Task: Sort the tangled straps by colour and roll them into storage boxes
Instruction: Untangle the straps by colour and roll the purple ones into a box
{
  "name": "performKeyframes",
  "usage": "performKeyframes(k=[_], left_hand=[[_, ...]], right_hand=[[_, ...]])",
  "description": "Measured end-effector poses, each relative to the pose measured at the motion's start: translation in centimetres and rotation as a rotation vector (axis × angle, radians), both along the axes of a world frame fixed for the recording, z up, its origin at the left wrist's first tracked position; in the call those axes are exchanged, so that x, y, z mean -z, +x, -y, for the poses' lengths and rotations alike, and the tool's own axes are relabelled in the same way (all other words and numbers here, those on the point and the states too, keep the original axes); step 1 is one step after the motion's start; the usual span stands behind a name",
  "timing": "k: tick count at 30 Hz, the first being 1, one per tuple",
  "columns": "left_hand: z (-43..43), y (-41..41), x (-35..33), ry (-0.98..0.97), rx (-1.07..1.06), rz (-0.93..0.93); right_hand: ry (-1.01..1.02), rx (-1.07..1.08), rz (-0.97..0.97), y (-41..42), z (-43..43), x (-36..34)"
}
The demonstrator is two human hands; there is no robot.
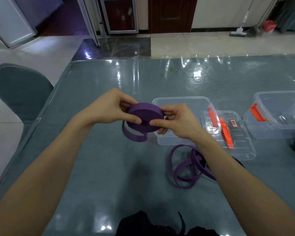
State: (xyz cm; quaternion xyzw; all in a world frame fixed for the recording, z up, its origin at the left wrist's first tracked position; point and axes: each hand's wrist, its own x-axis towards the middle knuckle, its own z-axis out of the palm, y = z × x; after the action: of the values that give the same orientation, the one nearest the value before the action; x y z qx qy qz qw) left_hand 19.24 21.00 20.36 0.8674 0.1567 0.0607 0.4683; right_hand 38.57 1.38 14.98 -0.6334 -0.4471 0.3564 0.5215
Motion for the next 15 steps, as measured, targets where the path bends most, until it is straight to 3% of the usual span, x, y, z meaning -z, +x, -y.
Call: performKeyframes(k=[7, 11, 13, 15], left_hand=[[0.7, -0.6, 3.6, -0.414, -0.219, 0.287], [1.3, 0.0, 4.5, -0.434, -0.29, 0.285], [1.0, -0.2, 4.1, -0.363, -0.275, 0.196], [0.7, -0.3, 3.5, -0.229, -0.213, 0.053]], right_hand=[[0.144, 0.089, -0.339, 0.0, 0.1, 1.5], [0.144, 0.107, -0.476, -1.3, -0.1, 3.6], [0.03, 0.035, -0.442, -1.1, 0.1, 4.1], [-0.142, -0.036, -0.214, -0.3, 0.1, 3.7]])
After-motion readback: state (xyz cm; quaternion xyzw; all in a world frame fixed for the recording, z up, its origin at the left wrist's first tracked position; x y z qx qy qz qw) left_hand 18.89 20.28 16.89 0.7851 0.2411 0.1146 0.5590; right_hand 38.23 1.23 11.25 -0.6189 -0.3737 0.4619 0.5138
